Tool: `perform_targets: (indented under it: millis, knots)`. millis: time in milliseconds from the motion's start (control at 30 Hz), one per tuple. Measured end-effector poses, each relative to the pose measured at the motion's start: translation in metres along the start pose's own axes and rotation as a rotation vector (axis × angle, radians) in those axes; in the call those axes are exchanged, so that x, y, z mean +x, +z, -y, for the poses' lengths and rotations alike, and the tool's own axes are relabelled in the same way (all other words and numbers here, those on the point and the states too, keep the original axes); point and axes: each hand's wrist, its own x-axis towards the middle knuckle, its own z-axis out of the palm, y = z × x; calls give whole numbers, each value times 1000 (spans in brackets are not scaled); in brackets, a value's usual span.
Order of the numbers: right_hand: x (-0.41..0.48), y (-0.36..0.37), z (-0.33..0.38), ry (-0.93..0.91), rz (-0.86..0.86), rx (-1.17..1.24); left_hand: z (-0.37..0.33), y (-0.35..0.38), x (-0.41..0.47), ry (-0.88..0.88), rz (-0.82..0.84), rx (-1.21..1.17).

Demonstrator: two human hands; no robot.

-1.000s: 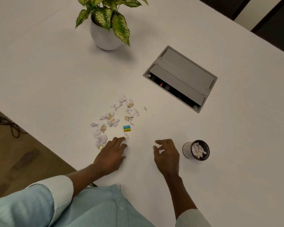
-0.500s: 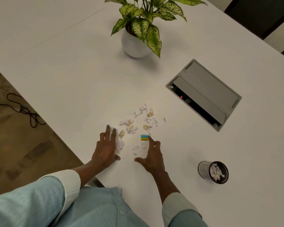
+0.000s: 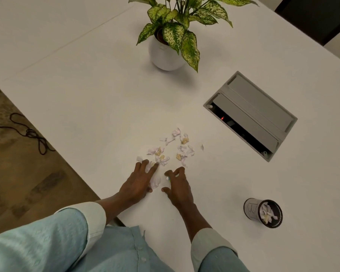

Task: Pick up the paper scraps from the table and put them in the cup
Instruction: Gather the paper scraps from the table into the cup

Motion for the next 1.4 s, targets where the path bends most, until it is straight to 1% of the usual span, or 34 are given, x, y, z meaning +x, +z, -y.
perform_targets:
  millis: [67, 200, 400, 567, 700, 767, 933, 1100, 1267, 1400]
  knots:
    - [-4, 5, 2, -14, -14, -9, 0, 4, -4, 61, -21, 28]
    - [-13, 13, 2, -33, -61, -25, -2, 10, -12, 124, -39, 54]
    - [-23, 27, 0, 15, -118, -19, -1, 15, -11, 200, -95, 108]
    - [-35, 32, -6, 122, -149, 42, -8, 16, -9, 151, -119, -1]
    - [-52, 25, -18, 242, -220, 237, -15, 16, -10, 168, -138, -160]
    - [-65, 17, -25, 322, -269, 324, -26, 16, -11, 154, -154, -198]
    - [-100, -5, -48, 411, -427, 464, -66, 19, -10, 127, -177, -273]
    - [-126, -33, -72, 443, -627, 519, -127, 17, -1, 138, -147, -396]
    - [-149, -78, -99, 438, -838, 587, -203, 13, 13, 269, -110, -493]
    - [-163, -105, -134, 505, -928, 598, -266, 13, 30, 359, -42, -487]
